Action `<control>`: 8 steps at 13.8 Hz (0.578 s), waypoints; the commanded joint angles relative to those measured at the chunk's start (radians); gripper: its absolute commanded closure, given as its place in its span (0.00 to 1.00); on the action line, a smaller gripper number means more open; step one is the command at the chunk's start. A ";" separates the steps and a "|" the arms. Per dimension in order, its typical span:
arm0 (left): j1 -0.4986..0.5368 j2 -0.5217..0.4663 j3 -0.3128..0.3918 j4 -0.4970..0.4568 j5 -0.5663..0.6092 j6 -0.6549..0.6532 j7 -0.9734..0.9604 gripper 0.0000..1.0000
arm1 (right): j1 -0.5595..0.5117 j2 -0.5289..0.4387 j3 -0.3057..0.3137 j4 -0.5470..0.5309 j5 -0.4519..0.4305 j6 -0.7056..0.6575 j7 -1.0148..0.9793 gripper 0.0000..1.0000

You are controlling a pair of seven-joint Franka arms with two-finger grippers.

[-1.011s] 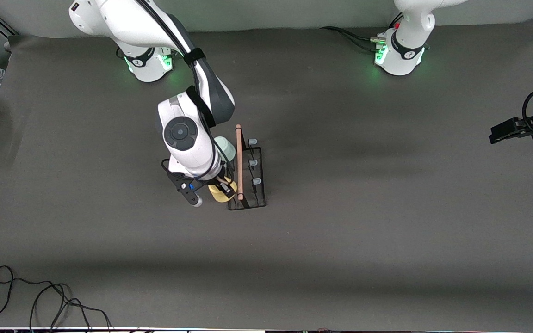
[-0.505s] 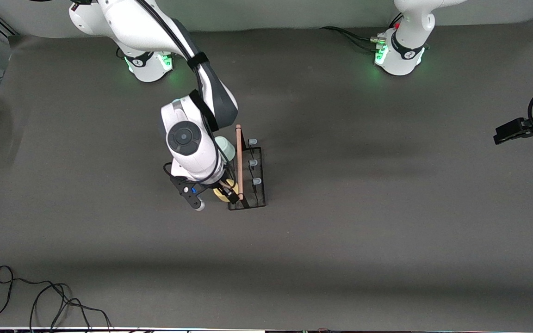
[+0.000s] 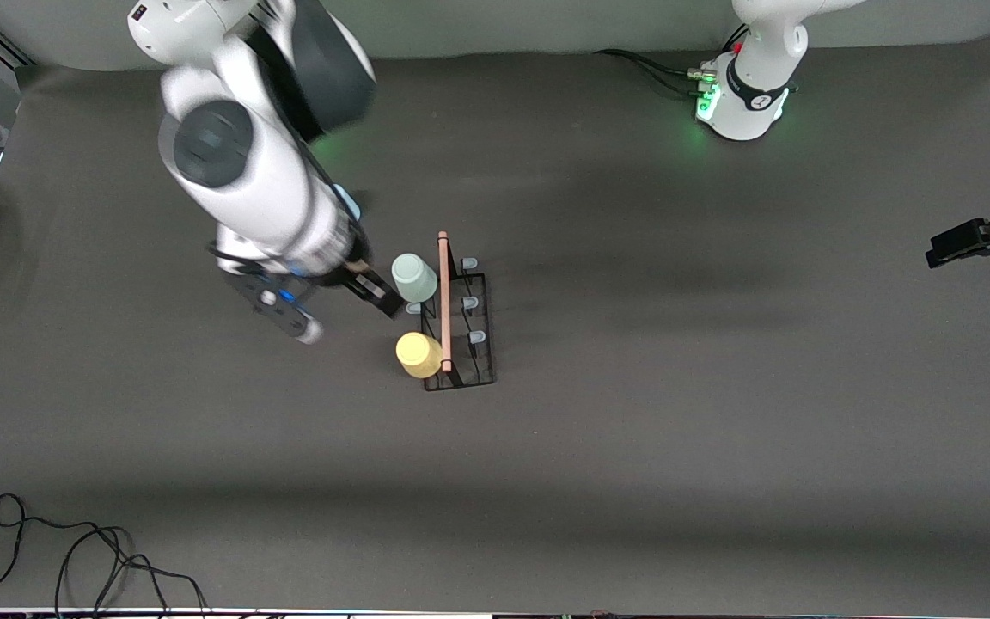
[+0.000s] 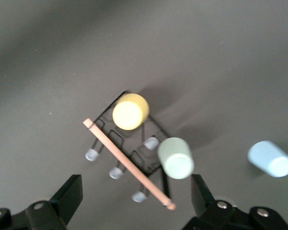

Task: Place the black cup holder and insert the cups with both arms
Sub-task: 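Release the yellow cup and raise the right gripper away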

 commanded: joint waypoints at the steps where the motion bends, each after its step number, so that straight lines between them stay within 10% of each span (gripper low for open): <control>1: 0.005 -0.004 -0.004 0.000 -0.001 0.002 0.018 0.00 | -0.001 -0.138 -0.009 -0.094 -0.092 -0.044 -0.202 0.00; 8: 0.004 -0.006 -0.004 0.000 -0.001 -0.004 0.018 0.00 | -0.336 -0.318 0.107 -0.238 -0.183 -0.042 -0.704 0.00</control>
